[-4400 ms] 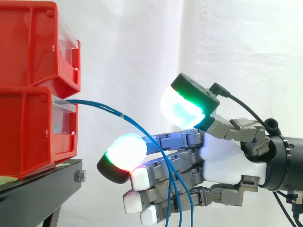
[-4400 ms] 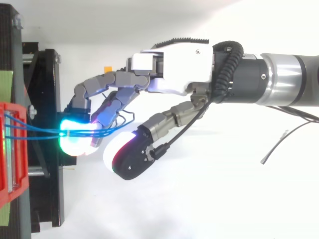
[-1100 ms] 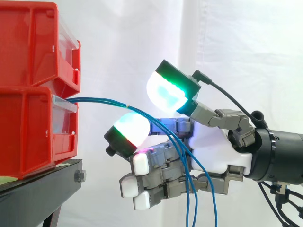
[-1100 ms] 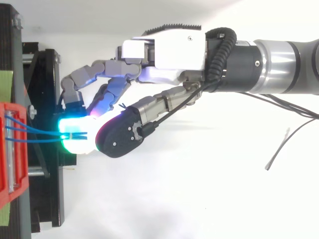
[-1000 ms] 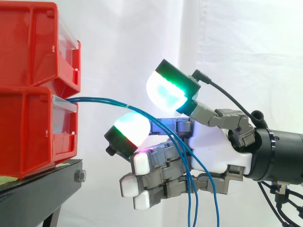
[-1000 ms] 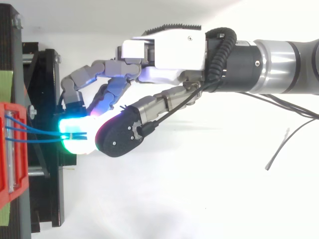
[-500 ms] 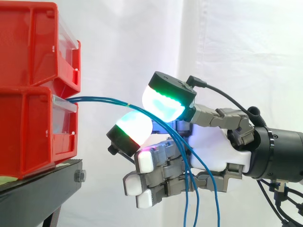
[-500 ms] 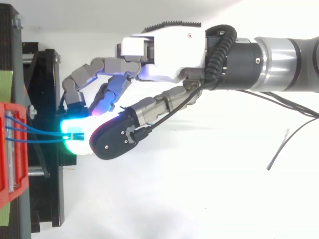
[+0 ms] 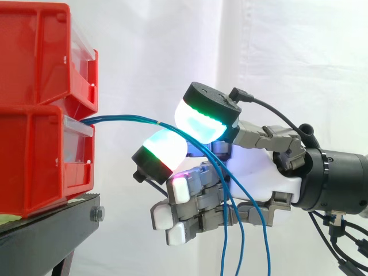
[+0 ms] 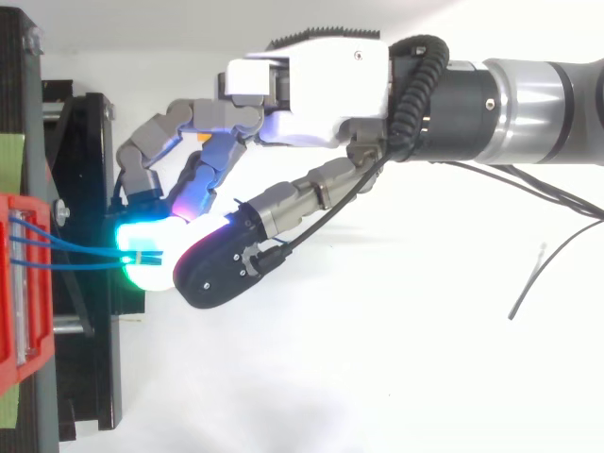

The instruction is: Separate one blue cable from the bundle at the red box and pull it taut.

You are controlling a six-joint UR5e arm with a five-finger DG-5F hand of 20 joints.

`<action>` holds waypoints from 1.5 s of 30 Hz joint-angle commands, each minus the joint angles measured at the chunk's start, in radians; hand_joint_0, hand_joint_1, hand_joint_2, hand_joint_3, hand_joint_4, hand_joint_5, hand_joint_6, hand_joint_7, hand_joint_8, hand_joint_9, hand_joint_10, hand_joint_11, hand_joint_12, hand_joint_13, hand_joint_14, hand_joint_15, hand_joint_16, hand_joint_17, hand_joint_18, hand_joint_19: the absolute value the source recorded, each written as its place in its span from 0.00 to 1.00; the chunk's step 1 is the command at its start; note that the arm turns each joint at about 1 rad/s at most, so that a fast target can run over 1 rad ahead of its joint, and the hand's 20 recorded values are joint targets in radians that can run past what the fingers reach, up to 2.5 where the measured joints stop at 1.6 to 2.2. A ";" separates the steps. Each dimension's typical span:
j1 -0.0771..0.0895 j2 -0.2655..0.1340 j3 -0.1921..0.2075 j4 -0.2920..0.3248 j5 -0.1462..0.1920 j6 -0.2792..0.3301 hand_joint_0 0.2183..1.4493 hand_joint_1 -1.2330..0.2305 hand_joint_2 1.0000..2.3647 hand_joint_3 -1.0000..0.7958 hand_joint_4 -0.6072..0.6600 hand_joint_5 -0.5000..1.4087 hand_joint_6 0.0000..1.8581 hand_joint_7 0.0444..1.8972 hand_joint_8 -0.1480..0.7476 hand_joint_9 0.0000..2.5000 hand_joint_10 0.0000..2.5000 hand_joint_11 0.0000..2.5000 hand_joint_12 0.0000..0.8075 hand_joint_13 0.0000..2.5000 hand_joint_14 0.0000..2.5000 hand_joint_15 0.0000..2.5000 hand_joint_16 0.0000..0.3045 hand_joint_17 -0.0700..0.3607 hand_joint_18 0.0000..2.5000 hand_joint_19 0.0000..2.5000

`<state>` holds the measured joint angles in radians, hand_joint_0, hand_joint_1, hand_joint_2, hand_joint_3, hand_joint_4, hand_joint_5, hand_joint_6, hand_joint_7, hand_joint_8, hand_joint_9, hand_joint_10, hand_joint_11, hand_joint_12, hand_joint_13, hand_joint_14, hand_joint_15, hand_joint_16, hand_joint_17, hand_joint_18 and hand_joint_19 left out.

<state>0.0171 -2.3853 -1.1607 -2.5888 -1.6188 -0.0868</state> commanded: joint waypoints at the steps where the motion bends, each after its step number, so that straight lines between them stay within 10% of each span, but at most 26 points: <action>1: -0.005 0.000 0.009 -0.019 -0.003 0.001 0.31 0.31 0.01 0.48 0.48 0.18 0.46 0.55 0.50 0.38 0.01 0.21 0.44 0.34 0.01 0.18 0.14 0.38 0.27 0.22; 45: -0.016 0.000 0.065 -0.148 -0.007 0.078 0.35 0.33 0.01 0.41 0.40 0.16 0.47 0.51 0.45 0.52 0.01 0.55 0.42 0.46 0.01 0.40 0.12 0.35 0.29 0.23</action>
<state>0.0015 -2.3849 -1.0979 -2.7239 -1.6260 -0.0108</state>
